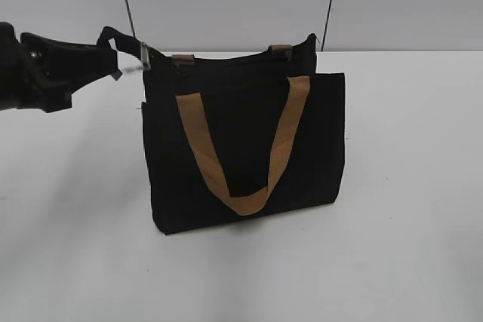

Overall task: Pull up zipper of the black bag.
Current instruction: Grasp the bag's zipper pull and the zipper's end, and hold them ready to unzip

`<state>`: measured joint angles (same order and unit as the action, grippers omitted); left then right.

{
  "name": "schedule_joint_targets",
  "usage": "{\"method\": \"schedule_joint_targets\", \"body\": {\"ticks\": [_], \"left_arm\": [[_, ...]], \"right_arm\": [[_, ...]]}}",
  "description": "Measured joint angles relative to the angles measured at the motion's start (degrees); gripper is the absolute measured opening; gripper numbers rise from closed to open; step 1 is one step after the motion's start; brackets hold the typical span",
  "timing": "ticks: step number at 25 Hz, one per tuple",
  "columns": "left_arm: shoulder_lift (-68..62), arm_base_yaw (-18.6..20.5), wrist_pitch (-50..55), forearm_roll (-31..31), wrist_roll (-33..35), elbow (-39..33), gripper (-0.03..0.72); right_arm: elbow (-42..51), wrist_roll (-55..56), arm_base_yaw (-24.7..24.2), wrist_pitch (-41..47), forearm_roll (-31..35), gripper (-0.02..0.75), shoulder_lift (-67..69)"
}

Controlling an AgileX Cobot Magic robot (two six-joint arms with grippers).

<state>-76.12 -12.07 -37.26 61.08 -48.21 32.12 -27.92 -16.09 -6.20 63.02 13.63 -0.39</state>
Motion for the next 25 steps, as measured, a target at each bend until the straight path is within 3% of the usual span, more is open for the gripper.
{"method": "schedule_joint_targets", "body": {"ticks": [6, 25], "left_arm": [[4.11, 0.0, 0.04, 6.41, -4.29, 0.0, 0.021], [4.11, 0.0, -0.71, 6.95, -4.69, 0.0, 0.021]], "right_arm": [[0.0, 0.0, 0.0, 0.0, 0.0, 0.401, 0.0], [0.0, 0.05, 0.0, 0.0, 1.96, 0.401, 0.0]]}}
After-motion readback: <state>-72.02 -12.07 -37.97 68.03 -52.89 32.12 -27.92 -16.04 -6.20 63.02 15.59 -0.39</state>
